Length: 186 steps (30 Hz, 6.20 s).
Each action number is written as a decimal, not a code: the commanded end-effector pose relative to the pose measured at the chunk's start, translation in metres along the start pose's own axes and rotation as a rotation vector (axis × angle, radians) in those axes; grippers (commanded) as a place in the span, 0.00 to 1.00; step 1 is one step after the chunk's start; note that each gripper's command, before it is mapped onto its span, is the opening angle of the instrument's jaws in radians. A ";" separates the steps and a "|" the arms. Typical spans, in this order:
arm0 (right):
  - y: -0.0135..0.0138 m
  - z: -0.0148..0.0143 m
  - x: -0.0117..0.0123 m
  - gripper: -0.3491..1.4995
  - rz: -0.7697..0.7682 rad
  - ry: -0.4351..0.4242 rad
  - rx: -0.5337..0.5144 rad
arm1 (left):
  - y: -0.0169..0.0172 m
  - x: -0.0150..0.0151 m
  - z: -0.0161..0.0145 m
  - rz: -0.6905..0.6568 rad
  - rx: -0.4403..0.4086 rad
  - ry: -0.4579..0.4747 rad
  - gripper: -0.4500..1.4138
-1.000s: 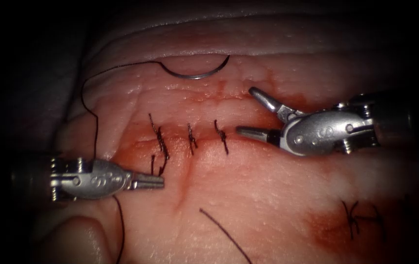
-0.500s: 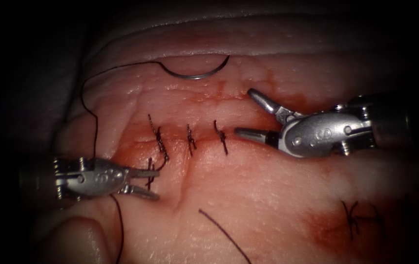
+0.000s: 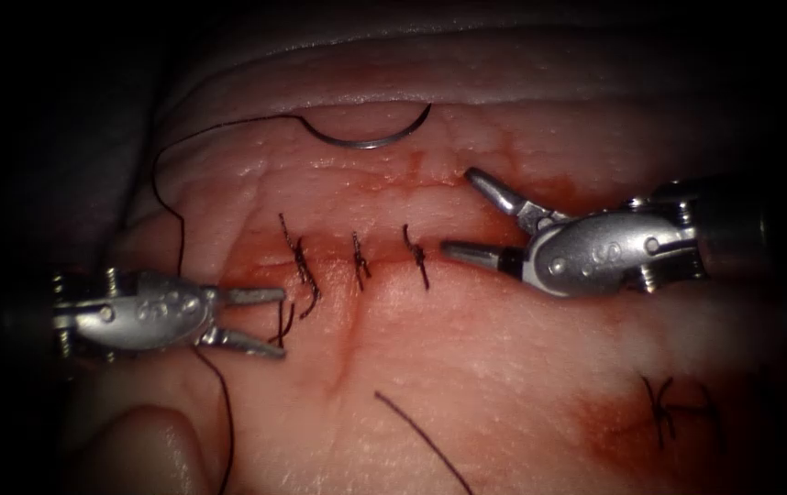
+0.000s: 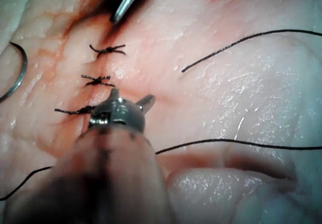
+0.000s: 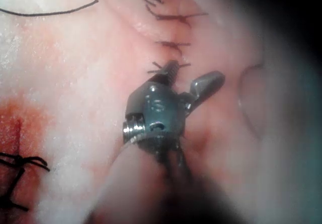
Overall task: Wound Closure
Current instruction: Grasp the remaining suture tail with the left tool and cut it with the right tool, then pickup the needle with the left end-effector, then hand over the needle to the right grasper.
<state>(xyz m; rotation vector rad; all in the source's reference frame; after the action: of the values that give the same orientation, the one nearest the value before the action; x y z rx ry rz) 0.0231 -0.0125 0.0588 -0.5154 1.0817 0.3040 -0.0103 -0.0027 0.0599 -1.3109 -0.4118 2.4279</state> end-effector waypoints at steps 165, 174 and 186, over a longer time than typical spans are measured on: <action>0.0026 -0.0003 0.0020 0.67 1.617 0.195 0.751 | 0.0026 0.0091 0.0120 1.140 -0.325 0.566 0.00; 0.0020 -0.0001 0.0024 0.60 1.616 0.196 0.744 | 0.0030 0.0093 0.0118 1.141 -0.325 0.565 0.00; 0.0022 0.0000 0.0021 0.00 1.626 0.184 0.703 | 0.0034 0.0096 0.0116 1.137 -0.330 0.568 0.00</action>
<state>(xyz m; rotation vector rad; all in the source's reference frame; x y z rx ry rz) 0.0224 -0.0105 0.0558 1.1063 1.4856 1.2226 -0.0250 -0.0027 0.0568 -2.8569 0.1787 2.5692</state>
